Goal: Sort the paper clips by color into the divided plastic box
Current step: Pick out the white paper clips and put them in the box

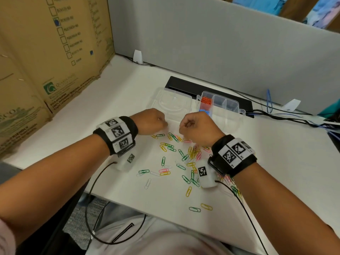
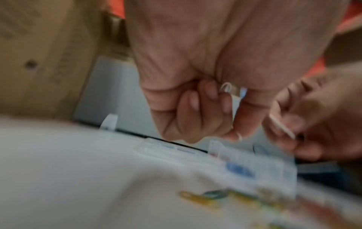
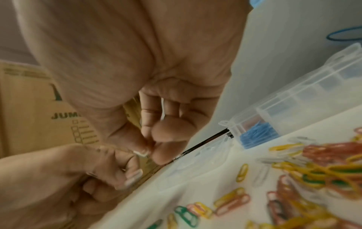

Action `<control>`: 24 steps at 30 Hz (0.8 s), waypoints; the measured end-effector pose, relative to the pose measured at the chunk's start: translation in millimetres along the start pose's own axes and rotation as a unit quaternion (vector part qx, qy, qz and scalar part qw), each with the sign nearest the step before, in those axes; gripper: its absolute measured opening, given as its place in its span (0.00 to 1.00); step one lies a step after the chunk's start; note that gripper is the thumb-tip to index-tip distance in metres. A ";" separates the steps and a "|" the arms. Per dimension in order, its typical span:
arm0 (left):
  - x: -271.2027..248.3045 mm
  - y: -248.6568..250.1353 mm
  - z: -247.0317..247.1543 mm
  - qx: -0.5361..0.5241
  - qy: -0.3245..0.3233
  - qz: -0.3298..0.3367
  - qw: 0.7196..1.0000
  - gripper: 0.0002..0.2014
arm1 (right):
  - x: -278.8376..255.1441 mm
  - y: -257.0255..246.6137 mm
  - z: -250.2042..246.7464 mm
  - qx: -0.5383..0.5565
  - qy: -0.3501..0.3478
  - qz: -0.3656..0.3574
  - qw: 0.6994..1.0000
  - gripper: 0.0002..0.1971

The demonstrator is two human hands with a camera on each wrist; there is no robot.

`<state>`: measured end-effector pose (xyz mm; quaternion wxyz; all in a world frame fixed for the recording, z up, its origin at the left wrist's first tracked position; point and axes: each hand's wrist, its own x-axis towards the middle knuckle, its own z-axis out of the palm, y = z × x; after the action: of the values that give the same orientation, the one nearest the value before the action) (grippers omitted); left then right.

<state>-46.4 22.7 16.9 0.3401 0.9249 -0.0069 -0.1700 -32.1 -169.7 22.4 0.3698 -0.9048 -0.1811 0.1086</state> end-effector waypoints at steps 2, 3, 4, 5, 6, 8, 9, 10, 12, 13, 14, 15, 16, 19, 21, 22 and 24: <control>-1.8 4.3 -4.9 -0.270 -0.019 -0.039 0.962 0.13 | 1.7 -9.2 -2.6 0.075 0.035 0.000 0.997 0.06; -3.5 5.9 -6.6 -0.387 -0.045 -0.051 0.920 0.11 | 2.8 -15.5 -2.9 0.113 0.047 -0.002 0.992 0.06; -5.3 7.7 -7.4 -0.464 -0.073 -0.055 0.881 0.08 | 4.3 -22.3 -1.9 0.143 0.057 -0.007 0.988 0.07; -7.3 9.1 -6.6 -0.512 -0.099 -0.049 0.852 0.05 | 6.4 -28.7 0.1 0.159 0.067 -0.018 0.985 0.08; -8.2 9.3 -4.5 -0.547 -0.119 -0.039 0.828 0.04 | 8.6 -34.2 3.2 0.158 0.081 -0.036 0.984 0.09; -7.2 10.9 1.1 -0.611 -0.133 -0.033 0.779 0.07 | 12.5 -42.9 11.5 0.118 0.111 -0.076 0.984 0.09; -5.3 11.3 4.4 -0.636 -0.130 -0.038 0.759 0.09 | 13.7 -45.9 15.8 0.093 0.118 -0.089 0.985 0.07; -3.8 12.4 7.1 -0.655 -0.121 -0.048 0.744 0.11 | 14.2 -48.1 19.5 0.066 0.115 -0.098 0.986 0.06; -1.9 11.8 10.3 -0.666 -0.099 -0.067 0.736 0.12 | 13.0 -49.7 24.6 0.016 0.095 -0.107 0.990 0.03; -1.4 9.5 10.9 -0.658 -0.092 -0.071 0.744 0.12 | 11.6 -48.5 25.0 0.006 0.092 -0.109 0.990 0.02; -2.0 7.0 10.8 -0.639 -0.087 -0.077 0.760 0.12 | 8.9 -46.4 24.0 0.007 0.094 -0.110 0.989 0.02; -3.1 4.3 10.1 -0.608 -0.082 -0.086 0.785 0.13 | 5.4 -42.5 21.7 0.009 0.094 -0.109 0.990 0.02; -3.7 1.7 9.1 -0.565 -0.075 -0.094 0.816 0.14 | 1.1 -37.5 18.8 0.006 0.081 -0.103 0.991 0.04; -9.0 -3.3 4.7 -0.399 -0.048 -0.102 0.910 0.17 | -16.3 -21.8 15.6 -0.072 -0.078 -0.066 0.992 0.06; -17.3 -1.3 0.8 -0.282 -0.059 -0.065 0.955 0.15 | -26.1 -13.7 21.6 -0.140 -0.173 -0.039 0.974 0.03; -22.1 -0.3 -0.6 -0.227 -0.073 -0.041 0.970 0.12 | -29.2 -11.3 25.4 -0.163 -0.195 -0.034 0.967 0.02; -34.2 2.2 -1.7 -0.137 -0.100 -0.002 0.985 0.05 | -31.6 -9.6 31.8 -0.183 -0.209 -0.033 0.960 0.03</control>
<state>-77.9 26.5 30.0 0.4610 0.8478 -0.0159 -0.2617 -73.8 -156.2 8.9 0.1549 -0.9079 -0.3004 0.2478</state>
